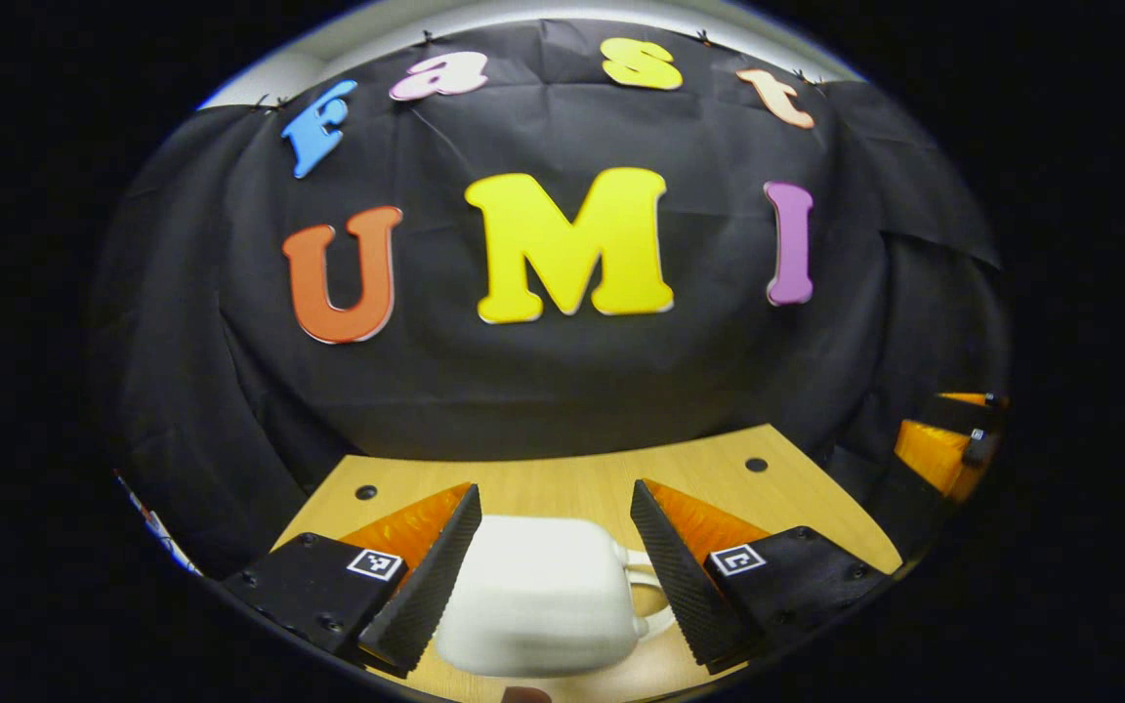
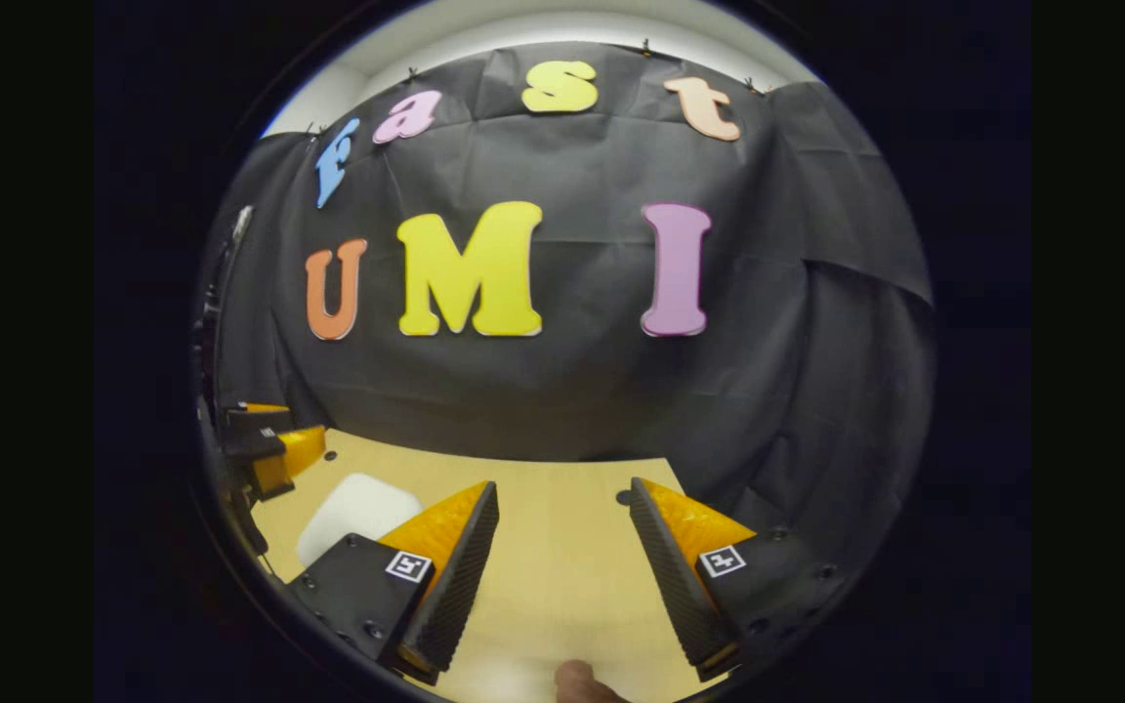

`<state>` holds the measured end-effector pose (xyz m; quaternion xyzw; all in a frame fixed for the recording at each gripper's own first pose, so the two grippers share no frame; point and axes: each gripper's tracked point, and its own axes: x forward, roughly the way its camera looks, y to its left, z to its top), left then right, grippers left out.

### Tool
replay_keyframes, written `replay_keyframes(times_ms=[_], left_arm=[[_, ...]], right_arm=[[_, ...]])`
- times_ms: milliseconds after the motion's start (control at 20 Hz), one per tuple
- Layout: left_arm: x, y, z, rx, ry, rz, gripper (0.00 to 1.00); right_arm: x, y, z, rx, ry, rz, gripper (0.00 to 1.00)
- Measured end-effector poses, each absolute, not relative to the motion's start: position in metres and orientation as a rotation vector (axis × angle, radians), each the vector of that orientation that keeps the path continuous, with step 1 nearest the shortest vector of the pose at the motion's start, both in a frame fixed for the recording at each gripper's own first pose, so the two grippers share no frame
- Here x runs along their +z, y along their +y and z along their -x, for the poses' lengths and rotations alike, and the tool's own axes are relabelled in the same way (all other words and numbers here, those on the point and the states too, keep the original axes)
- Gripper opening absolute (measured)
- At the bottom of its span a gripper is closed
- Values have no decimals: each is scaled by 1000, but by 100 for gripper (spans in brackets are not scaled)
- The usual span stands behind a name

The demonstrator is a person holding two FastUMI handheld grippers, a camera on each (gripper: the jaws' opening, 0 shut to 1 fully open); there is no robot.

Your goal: First open the suitcase, pack the skin care products into it, and then close the suitcase.

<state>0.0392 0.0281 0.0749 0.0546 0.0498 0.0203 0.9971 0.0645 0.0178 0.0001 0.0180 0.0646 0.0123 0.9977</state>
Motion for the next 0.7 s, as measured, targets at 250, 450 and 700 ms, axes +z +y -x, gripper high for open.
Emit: replay_keyframes(times_ms=[250, 450, 700], left_arm=[[98, 41, 4, 106, -27, -101, 98], [110, 46, 14, 72, -81, -48, 98], [113, 55, 16, 81, -101, -54, 98]], right_arm=[[51, 76, -62, 62, 19, 5, 81], [65, 112, -54, 72, -30, 58, 80], [64, 140, -46, 100, -50, 67, 81]])
